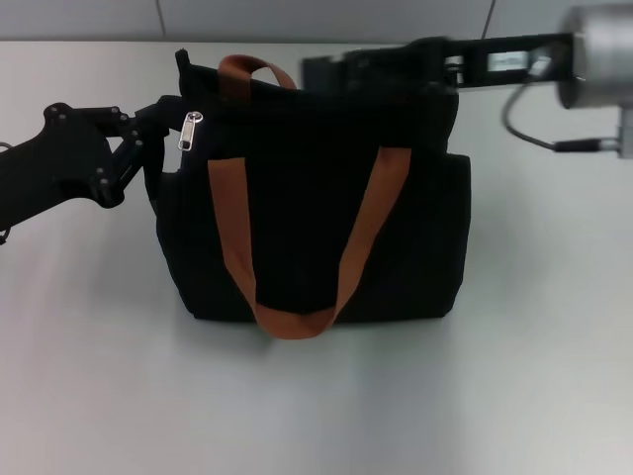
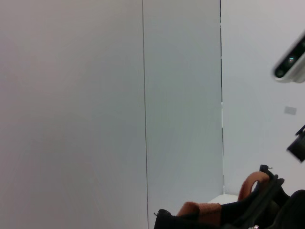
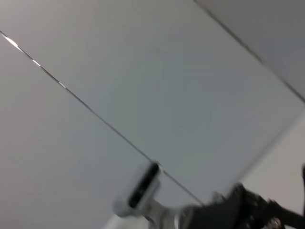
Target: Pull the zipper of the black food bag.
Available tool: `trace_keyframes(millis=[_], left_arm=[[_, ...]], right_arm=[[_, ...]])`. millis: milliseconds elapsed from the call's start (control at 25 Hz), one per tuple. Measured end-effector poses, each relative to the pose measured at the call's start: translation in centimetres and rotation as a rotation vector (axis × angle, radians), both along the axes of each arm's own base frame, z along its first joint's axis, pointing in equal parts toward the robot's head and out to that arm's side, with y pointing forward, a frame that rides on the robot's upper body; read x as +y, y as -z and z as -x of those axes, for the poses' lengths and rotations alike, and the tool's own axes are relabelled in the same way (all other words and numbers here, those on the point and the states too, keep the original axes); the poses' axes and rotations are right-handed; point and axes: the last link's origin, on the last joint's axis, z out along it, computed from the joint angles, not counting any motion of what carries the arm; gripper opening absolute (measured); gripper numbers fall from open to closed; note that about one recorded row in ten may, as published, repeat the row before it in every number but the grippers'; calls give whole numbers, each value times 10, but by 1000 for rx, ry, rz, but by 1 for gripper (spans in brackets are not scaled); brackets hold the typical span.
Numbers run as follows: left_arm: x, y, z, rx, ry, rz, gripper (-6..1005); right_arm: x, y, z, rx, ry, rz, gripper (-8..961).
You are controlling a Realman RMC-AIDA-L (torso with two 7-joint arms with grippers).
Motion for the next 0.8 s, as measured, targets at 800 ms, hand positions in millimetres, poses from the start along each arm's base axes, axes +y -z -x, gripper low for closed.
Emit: trace_keyframes(millis=[800], left_arm=[[-2,3,0,-10,-3,5,42]], right_arm=[[13,51,54,-212,7,61,815]])
